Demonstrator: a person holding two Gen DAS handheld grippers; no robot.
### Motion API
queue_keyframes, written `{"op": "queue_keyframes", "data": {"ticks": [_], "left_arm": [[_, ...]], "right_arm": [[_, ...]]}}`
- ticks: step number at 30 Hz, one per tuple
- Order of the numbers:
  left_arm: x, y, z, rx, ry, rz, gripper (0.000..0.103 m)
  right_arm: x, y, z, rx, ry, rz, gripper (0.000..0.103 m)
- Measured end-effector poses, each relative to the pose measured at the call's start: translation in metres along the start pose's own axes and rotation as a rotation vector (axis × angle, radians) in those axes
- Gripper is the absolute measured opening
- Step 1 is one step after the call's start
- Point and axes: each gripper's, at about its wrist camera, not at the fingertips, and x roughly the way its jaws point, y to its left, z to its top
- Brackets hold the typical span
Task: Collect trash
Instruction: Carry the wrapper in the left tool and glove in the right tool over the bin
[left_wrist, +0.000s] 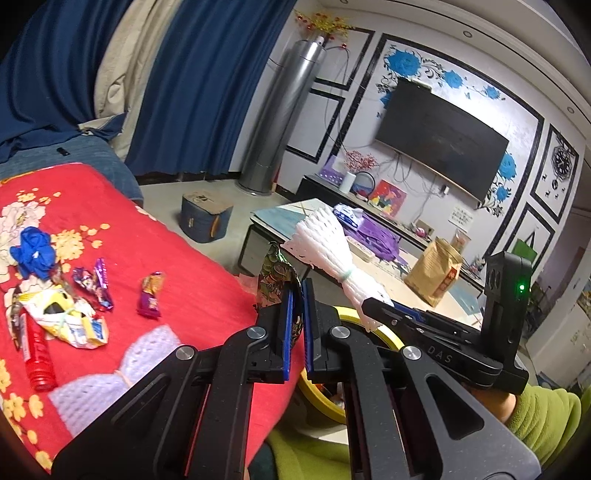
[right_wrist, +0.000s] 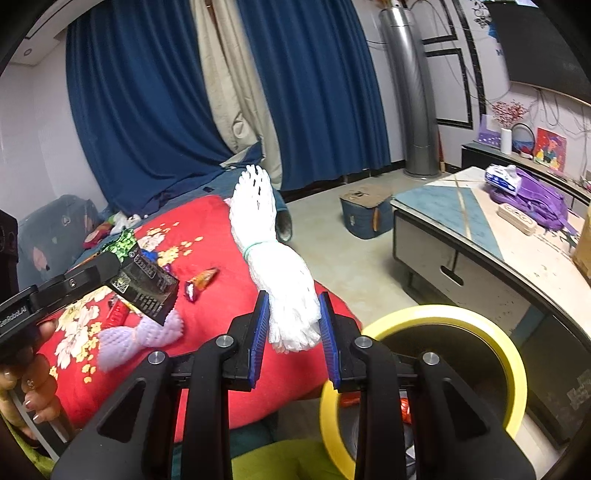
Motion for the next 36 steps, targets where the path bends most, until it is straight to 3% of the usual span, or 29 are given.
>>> {"op": "queue_keyframes", "data": {"ticks": [18, 36], "left_arm": [[0.037, -0.040, -0.024, 0.069, 0.100, -0.097, 0.002], [0.084, -0.075, -0.060, 0.139, 0.225, -0.204, 0.002]], "right_arm": [[-0.026, -0.058, -0.028, 0.070, 0.006, -0.133, 0.028], [-0.028, -0.111, -0.063, 0.180, 0.094, -0.244, 0.028]]}}
